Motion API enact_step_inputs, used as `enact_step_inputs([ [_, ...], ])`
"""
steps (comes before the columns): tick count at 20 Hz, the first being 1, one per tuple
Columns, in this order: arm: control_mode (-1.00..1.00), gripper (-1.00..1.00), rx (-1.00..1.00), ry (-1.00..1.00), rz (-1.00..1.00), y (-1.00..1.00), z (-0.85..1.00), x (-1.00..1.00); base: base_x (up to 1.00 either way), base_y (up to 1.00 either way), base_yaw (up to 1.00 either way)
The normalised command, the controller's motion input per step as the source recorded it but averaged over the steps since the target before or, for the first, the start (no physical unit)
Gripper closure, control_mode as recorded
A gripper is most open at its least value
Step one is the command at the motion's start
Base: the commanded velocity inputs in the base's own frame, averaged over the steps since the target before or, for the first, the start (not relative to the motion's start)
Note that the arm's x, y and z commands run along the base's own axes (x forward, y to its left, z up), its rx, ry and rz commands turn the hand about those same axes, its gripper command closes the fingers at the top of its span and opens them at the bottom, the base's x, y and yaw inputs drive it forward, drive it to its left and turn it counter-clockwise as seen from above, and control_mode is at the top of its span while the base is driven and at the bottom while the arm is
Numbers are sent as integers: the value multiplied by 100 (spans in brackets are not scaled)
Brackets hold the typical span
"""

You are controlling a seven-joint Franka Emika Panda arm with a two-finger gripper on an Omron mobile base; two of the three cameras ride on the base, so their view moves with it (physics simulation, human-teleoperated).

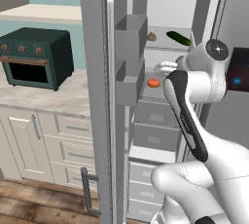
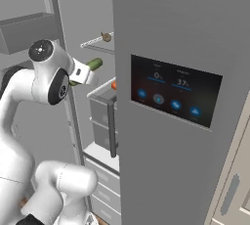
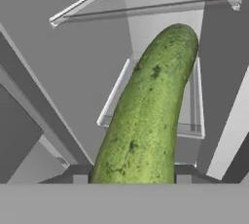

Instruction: Take the squash and cucumber from the second highest rack and move them to the highest rack where the cucumber and garlic are located, to maximize freezer space. Close the freezer door after rearranging.

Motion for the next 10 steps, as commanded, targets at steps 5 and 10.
enact_step_inputs([
  [5, -100, 100, 0, -2, 0, 0, 68, -11, 0, 0, 0],
  [10, -100, 100, 0, 20, 0, -4, 53, 24, 0, 0, 0],
])
